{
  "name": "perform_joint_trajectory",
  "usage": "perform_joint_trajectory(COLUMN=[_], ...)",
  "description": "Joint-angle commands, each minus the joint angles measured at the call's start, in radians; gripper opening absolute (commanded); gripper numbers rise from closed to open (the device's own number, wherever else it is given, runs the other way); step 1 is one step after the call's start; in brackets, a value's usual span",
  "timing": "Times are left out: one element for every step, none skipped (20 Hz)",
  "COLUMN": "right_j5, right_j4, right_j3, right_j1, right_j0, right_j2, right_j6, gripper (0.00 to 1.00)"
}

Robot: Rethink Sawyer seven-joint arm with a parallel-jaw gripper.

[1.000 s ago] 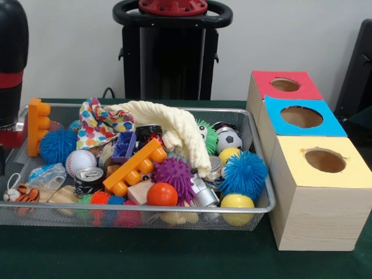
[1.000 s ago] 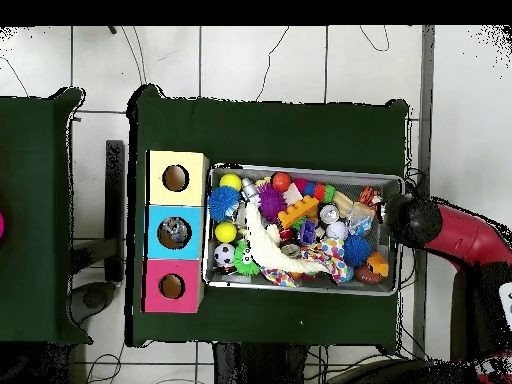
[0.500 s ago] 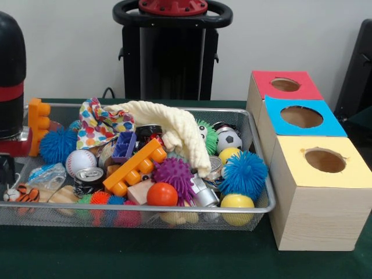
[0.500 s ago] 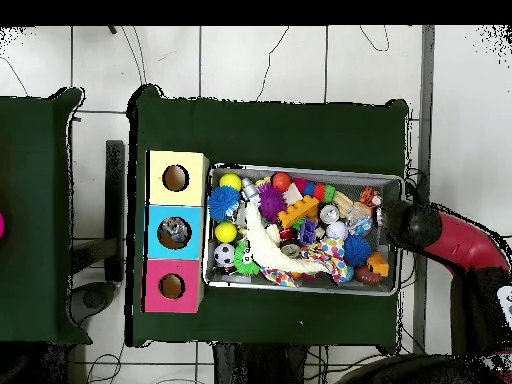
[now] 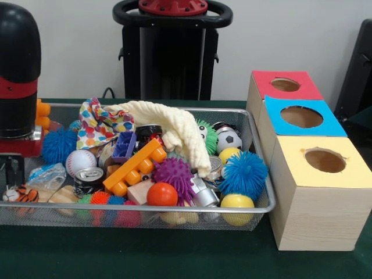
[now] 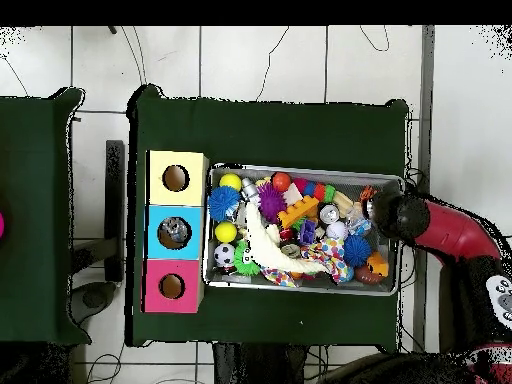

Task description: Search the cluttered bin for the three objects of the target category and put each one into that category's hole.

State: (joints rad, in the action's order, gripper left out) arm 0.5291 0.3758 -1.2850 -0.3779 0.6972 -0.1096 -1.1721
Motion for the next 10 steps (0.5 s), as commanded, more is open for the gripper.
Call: perform_joint_trajectory(right_j5=[0.099, 0.103, 0.107, 0.107, 0.104, 0.103, 0.101, 0.098, 0.088, 0.082], right_j4=[0.017, 0.014, 0.011, 0.009, 0.006, -0.001, -0.008, -0.013, -0.015, -0.014], right_j3=[-0.041, -0.042, -0.044, -0.048, -0.061, -0.073, -0.09, -0.102, -0.113, -0.118], right_j1=[-0.014, -0.02, -0.026, -0.031, -0.038, -0.043, -0.047, -0.049, -0.048, -0.049], right_j0=[-0.04, -0.042, -0.044, -0.045, -0.045, -0.045, -0.046, -0.049, -0.055, -0.062], right_j2=[-0.015, -0.015, -0.015, -0.015, -0.016, -0.021, -0.024, -0.023, -0.019, -0.013], right_j6=[-0.042, -0.043, -0.043, -0.044, -0.046, -0.051, -0.061, -0.072, -0.089, -0.102], gripper=[0.0, 0.0, 0.0, 0.0, 0.0, 0.0, 0.0, 0.0, 0.0, 0.0])
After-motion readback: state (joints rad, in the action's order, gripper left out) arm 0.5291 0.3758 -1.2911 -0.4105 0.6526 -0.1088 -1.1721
